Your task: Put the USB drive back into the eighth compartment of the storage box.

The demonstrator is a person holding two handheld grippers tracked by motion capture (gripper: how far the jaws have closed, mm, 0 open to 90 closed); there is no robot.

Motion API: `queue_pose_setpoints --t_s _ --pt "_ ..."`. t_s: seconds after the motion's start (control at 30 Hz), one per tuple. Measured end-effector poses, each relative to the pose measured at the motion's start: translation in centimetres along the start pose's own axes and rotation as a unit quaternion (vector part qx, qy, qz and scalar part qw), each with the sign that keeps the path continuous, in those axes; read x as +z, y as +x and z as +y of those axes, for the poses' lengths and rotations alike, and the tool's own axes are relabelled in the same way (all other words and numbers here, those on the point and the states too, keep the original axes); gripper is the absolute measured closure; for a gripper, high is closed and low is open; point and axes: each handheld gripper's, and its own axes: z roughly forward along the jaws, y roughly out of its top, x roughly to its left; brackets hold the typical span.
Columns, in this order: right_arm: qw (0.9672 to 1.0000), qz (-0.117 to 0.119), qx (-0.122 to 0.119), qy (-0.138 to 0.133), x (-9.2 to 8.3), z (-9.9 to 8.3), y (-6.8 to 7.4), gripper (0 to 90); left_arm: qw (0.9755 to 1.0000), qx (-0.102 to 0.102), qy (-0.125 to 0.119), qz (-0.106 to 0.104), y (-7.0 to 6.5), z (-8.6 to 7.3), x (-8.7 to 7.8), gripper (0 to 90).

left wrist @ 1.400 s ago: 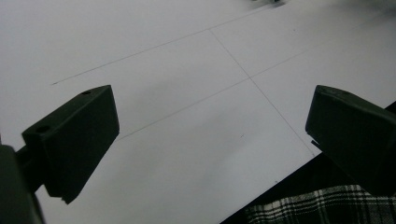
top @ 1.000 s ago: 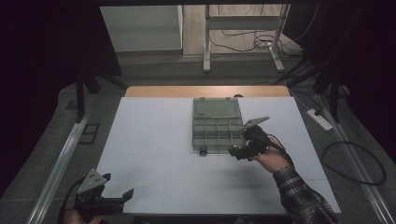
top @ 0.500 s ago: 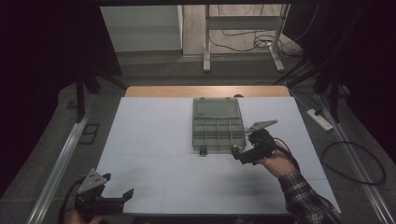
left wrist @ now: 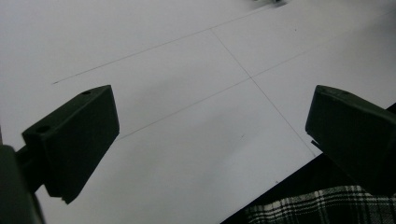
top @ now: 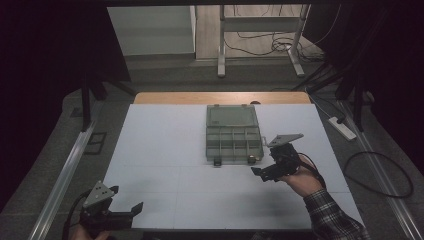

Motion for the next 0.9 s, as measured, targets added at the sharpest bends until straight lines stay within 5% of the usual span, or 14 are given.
queue_pose_setpoints --t_s 0.9 --pt "0.9999 0.001 0.009 -0.003 -1.7 -2.4 0.7 0.4 1.0 0.001 0.001 0.001 0.0 0.0 0.0 3.0"
